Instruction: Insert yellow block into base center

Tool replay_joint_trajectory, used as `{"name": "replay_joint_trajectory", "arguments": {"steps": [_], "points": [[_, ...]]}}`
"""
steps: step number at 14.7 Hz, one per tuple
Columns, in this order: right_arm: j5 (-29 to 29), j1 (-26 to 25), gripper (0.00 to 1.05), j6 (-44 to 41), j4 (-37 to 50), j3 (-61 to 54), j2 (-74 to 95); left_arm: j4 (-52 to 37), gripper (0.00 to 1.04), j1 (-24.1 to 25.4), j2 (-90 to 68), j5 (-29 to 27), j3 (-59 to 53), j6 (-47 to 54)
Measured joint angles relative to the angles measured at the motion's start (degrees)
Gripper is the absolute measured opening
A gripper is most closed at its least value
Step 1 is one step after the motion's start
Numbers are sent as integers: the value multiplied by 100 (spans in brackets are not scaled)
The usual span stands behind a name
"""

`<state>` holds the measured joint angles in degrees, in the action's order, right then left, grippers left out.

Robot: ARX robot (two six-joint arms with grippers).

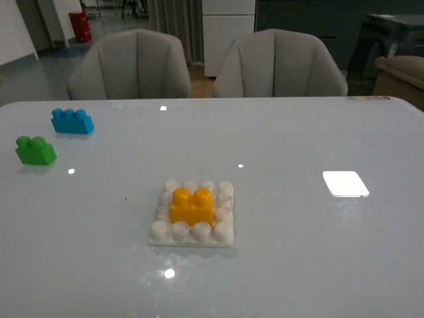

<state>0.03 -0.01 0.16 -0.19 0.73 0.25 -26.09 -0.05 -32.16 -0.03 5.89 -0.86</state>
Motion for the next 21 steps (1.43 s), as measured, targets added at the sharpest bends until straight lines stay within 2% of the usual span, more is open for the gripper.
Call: {"name": "replay_joint_trajectory", "arguments": {"steps": [2, 5, 10, 18, 19, 21], "points": [[0, 0, 98, 2, 0, -2, 0, 710, 2, 0, 1069, 0, -367, 0], [0, 0, 98, 0, 0, -2, 0, 476, 2, 0, 1141, 0, -505, 2], [0, 0, 98, 0, 0, 0, 0, 741, 2, 0, 1333, 0, -529, 0], [0, 0, 98, 0, 0, 0, 0, 1690, 2, 0, 2269, 2, -529, 2], [0, 0, 98, 0, 2, 0, 0, 2479, 2, 0, 2787, 7, -527, 2], [-4, 0, 98, 0, 7, 0, 0, 2599, 2, 0, 3161, -9, -492, 2]]}}
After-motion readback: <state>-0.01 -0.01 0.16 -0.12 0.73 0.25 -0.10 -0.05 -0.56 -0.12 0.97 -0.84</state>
